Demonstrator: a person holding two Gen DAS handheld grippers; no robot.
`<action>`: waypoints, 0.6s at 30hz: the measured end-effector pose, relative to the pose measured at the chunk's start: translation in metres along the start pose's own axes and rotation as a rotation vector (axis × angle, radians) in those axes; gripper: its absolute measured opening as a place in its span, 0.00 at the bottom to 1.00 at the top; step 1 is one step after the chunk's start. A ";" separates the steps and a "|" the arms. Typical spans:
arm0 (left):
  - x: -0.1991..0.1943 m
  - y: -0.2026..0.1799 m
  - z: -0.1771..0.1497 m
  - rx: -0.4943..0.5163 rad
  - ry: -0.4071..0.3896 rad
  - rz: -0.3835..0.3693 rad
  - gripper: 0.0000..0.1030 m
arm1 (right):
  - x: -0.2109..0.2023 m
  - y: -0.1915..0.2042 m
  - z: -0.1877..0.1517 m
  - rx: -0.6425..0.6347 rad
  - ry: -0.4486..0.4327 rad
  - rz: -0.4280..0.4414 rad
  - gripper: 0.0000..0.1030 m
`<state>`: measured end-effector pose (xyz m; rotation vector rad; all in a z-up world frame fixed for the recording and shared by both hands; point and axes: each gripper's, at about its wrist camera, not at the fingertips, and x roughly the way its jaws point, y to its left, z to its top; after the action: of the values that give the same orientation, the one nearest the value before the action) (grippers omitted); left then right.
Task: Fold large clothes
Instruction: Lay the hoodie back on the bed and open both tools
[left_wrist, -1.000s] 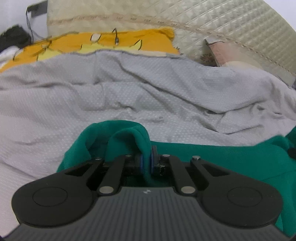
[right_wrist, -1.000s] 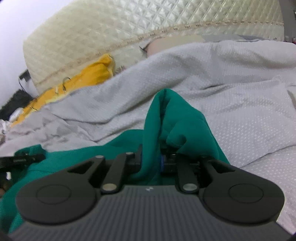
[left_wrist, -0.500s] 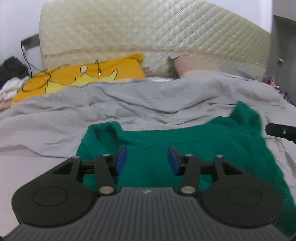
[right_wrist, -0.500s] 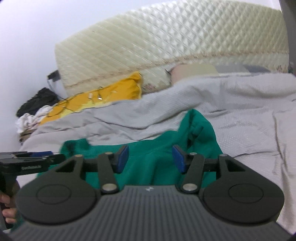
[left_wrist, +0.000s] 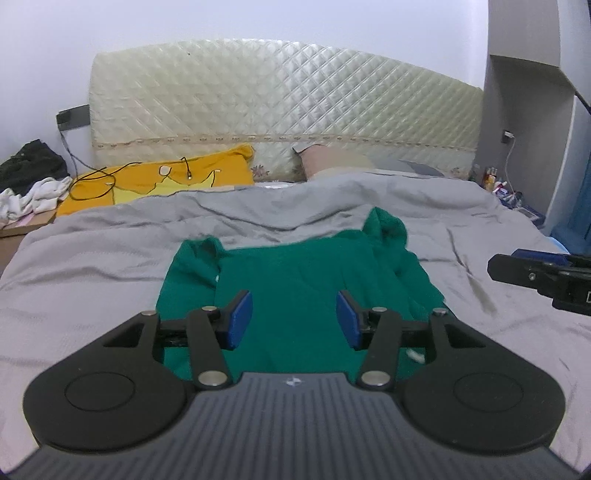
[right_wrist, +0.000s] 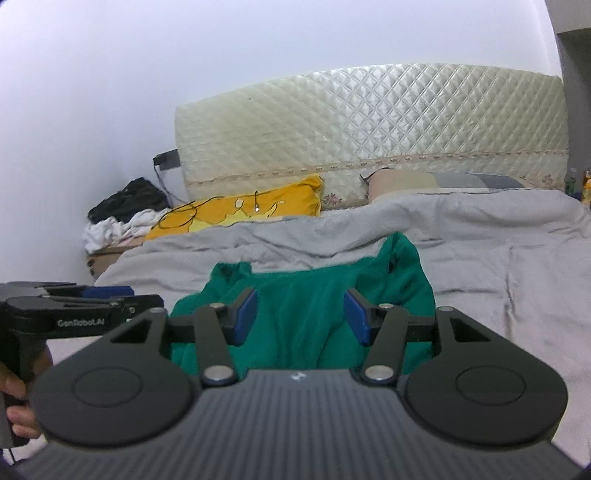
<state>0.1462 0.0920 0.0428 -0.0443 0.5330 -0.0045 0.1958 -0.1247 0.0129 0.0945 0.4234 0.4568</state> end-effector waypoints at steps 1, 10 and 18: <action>-0.011 -0.002 -0.007 -0.001 0.000 -0.003 0.55 | -0.011 0.004 -0.005 -0.003 -0.002 0.000 0.53; -0.099 -0.026 -0.082 0.008 0.023 -0.070 0.56 | -0.091 0.023 -0.068 0.027 0.002 -0.011 0.53; -0.117 -0.042 -0.127 -0.005 0.022 -0.094 0.56 | -0.110 0.019 -0.109 0.062 0.002 -0.016 0.53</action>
<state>-0.0187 0.0468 -0.0055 -0.0739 0.5520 -0.0952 0.0535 -0.1576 -0.0417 0.1507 0.4406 0.4278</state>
